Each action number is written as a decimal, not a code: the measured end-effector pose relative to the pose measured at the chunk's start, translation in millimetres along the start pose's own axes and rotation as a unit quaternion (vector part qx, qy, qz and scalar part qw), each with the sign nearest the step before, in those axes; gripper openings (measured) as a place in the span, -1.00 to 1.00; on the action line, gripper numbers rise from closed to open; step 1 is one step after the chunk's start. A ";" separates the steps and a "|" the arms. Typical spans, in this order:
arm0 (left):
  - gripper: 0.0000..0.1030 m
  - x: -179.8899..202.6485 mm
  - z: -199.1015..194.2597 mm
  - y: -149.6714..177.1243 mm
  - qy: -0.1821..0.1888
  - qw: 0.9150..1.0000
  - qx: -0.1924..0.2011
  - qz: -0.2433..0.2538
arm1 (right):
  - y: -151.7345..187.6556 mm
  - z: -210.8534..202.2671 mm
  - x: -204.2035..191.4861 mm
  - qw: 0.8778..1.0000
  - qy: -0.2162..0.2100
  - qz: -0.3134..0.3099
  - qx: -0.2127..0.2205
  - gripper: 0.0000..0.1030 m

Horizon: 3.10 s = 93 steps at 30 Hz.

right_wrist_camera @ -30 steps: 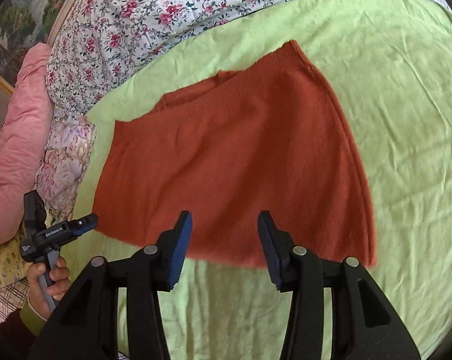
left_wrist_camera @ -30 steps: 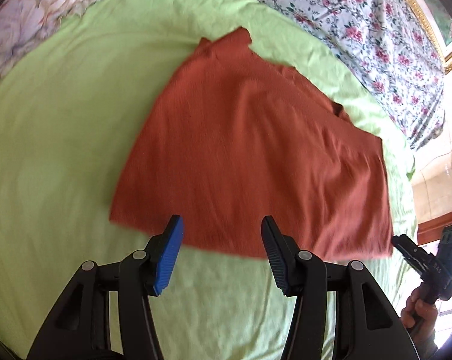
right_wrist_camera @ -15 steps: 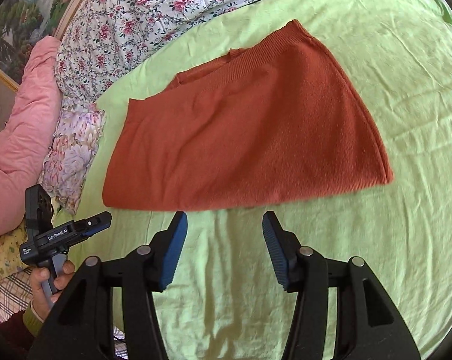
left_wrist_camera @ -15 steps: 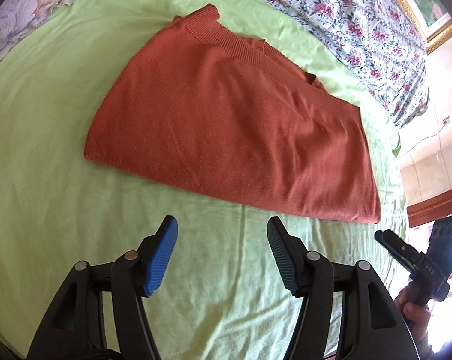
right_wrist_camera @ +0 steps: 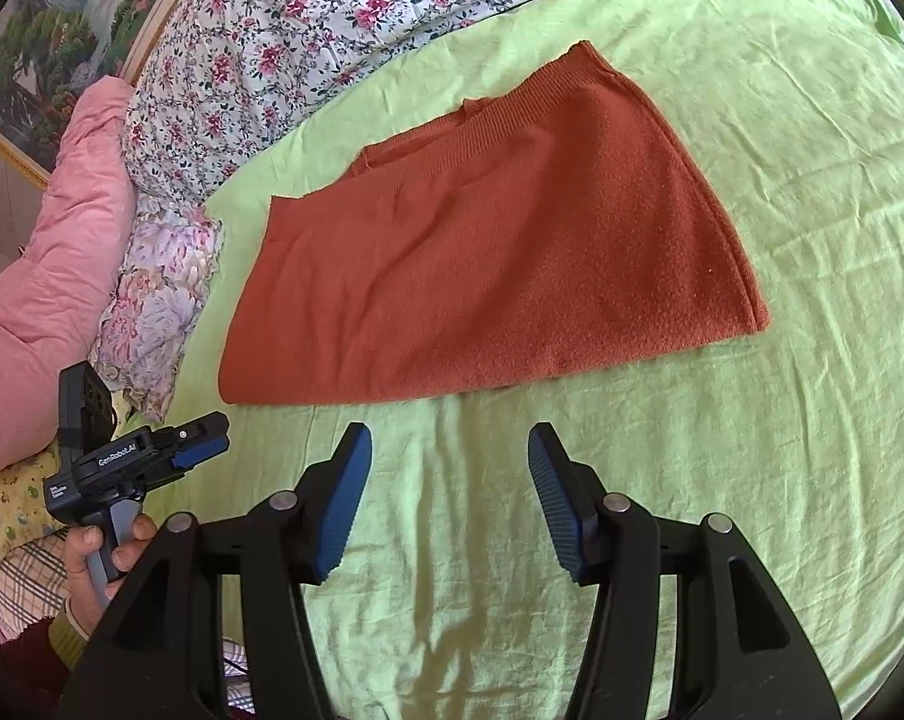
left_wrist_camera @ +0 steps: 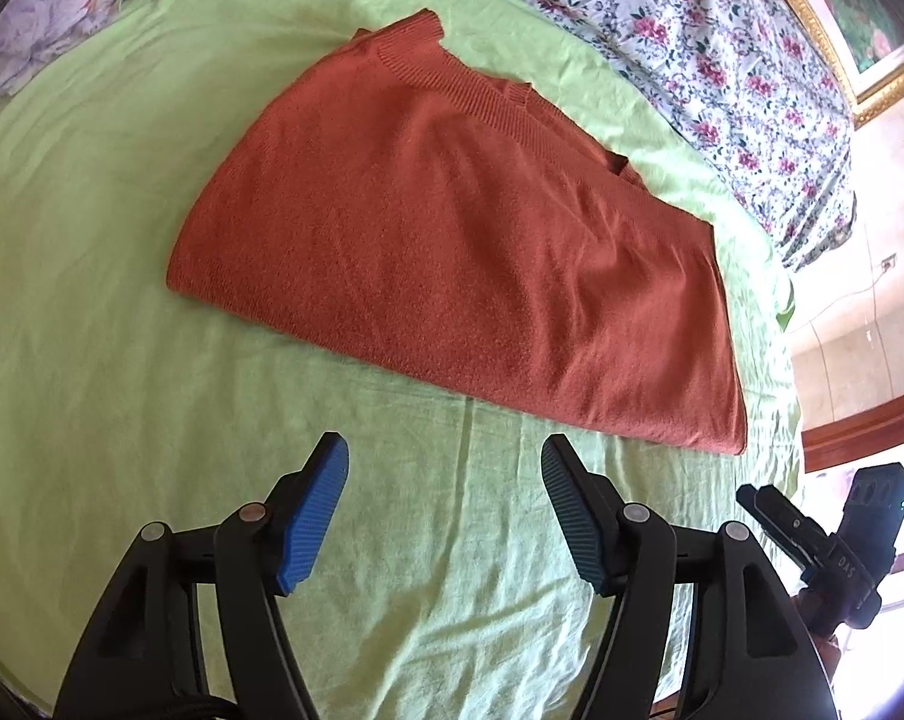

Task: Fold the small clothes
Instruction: 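Move both grippers back from the folded sweater, then grasp the sweater's side edge with the left gripper while the right gripper grasps beside it, then fold the held side over the sweater with both grippers, then open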

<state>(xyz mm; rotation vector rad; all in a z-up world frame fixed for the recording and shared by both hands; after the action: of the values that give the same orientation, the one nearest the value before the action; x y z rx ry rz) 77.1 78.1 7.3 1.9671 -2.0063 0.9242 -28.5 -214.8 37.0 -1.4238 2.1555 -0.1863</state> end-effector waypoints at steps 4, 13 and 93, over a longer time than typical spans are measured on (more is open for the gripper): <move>0.31 -8.2 4.8 -2.7 -0.007 0.999 0.007 -0.036 | -4.7 7.7 4.8 1.000 -0.006 -0.005 -0.017 0.10; 0.34 -36.4 13.5 -9.7 0.000 0.993 0.032 -0.118 | -23.5 11.3 8.9 0.999 -0.013 -0.019 -0.028 0.11; -0.83 275.8 170.2 22.4 0.044 0.943 -0.011 0.330 | -228.2 97.9 68.0 0.993 -0.081 -0.053 -0.060 -0.65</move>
<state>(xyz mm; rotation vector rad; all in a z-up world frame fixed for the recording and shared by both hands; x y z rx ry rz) 75.6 -246.6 14.1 1.1996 -2.6497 1.0719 186.1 -355.9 21.0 -1.5665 1.9895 0.0201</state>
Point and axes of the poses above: each gripper's, at about its wrist camera, not at the fingertips, and z roughly the way its jaws point, x to its right, y to its underside, the point moved 1 cm from there along z, roughly the way its jaws point, and after that the axes turned 7 degrees about y, right-handed, at the moved point
